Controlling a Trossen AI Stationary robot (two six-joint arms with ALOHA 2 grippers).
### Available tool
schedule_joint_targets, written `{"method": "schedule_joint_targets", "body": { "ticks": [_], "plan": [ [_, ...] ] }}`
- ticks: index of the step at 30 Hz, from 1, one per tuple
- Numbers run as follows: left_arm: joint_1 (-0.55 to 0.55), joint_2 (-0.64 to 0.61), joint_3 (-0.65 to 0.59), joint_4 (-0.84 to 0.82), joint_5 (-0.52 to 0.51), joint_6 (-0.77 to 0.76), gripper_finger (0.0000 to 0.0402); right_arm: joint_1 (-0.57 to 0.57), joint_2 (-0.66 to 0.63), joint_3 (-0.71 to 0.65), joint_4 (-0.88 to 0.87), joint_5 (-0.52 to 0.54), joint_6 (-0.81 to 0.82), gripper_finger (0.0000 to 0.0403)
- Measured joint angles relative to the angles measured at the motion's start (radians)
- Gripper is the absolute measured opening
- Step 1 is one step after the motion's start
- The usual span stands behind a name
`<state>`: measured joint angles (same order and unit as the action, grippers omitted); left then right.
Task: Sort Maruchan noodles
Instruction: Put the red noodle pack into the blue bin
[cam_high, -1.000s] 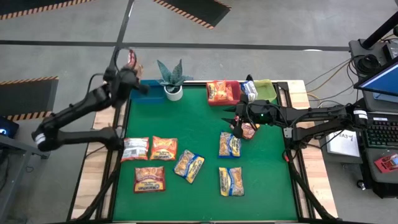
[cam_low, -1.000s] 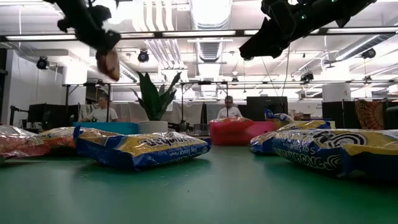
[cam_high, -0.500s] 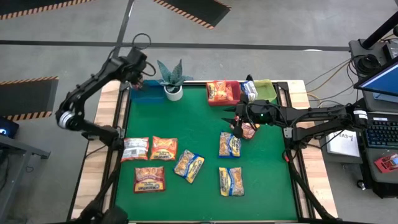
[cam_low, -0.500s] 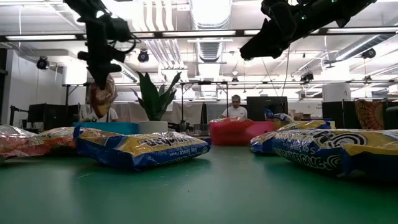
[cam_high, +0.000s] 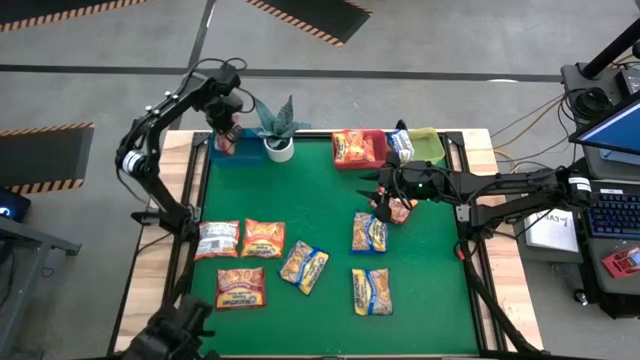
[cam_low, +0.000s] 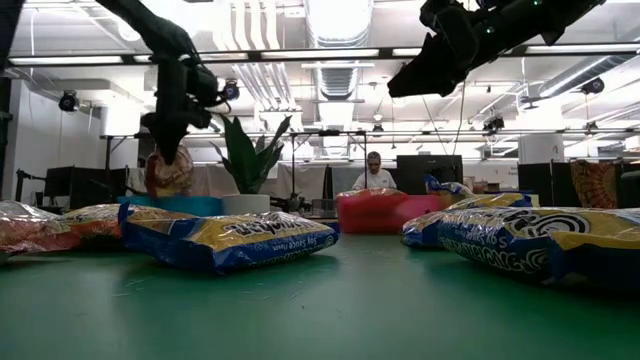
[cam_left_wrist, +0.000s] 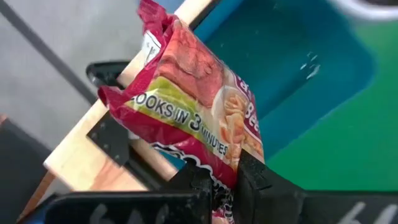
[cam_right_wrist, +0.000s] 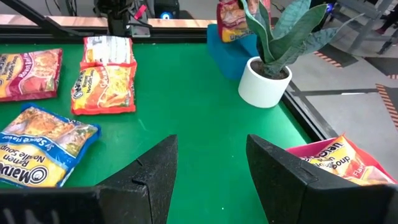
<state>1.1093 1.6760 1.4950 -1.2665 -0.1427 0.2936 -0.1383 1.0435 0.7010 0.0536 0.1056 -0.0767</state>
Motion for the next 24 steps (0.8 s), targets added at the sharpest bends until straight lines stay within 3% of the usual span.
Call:
{"method": "schedule_joint_targets", "body": {
  "ticks": [7,21,24],
  "plan": [
    [0.003,0.058,0.018,-0.1,-0.078,0.002,0.0008,0.0,0.0,0.0,-0.001,0.0,0.0,0.0182],
    [0.005,0.148,0.017,-0.096,-0.083,-0.058,0.0011,0.0,0.0,0.0,-0.005,0.0,-0.002,0.0182],
    [0.006,0.15,0.017,-0.158,0.011,-0.016,0.0011,0.0,0.0,0.0,-0.015,0.0,-0.002,0.0182]
  ]
}}
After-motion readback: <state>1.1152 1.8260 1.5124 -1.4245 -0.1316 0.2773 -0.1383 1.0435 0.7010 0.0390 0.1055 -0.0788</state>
